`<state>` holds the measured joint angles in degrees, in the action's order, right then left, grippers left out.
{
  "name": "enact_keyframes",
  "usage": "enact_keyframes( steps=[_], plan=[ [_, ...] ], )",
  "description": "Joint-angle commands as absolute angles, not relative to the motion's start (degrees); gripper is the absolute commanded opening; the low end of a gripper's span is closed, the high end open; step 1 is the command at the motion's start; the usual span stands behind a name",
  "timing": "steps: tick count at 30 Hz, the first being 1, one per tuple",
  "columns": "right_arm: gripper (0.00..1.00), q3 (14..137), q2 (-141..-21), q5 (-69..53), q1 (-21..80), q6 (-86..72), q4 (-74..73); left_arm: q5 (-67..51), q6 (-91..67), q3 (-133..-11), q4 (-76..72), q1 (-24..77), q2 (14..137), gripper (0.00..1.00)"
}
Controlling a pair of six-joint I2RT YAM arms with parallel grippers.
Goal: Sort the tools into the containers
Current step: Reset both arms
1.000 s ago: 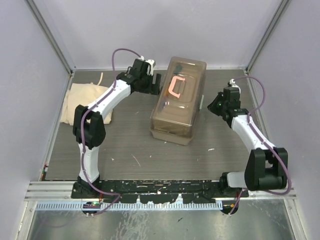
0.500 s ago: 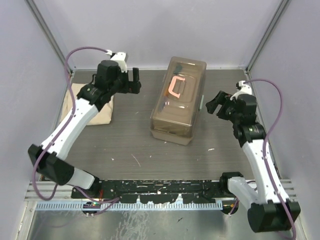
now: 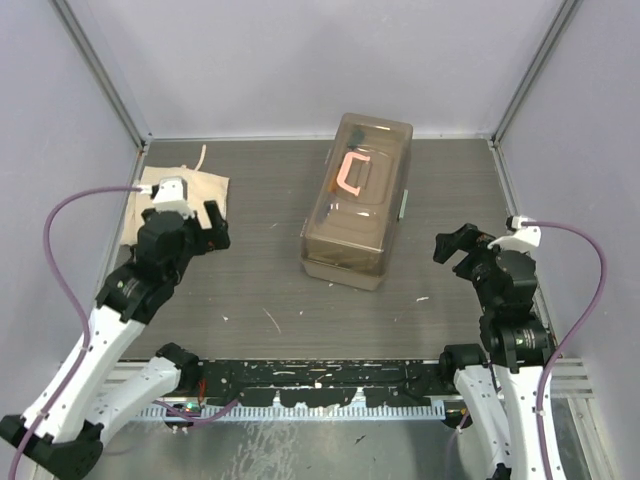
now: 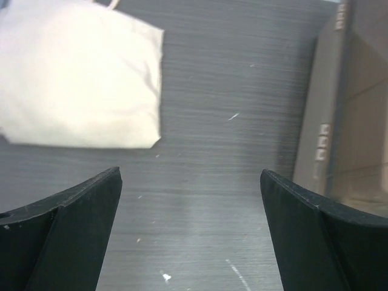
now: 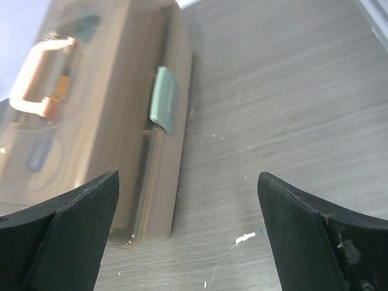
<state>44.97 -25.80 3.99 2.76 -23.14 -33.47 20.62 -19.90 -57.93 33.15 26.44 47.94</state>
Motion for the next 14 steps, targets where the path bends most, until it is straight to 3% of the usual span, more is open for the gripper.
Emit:
enact_keyframes(
  steps=[1, 14],
  plan=[
    [1.0, 41.67, -23.31, 7.5, 2.72, -27.19, -34.47, 29.46, -19.19, -50.19, 31.88, 26.13, 40.46, 0.98],
    [1.0, 40.15, -23.39, 6.76, 2.72, -27.19, -32.81, 35.32, -16.81, -46.25, 35.81, 26.22, 34.92, 0.98]
  ],
)
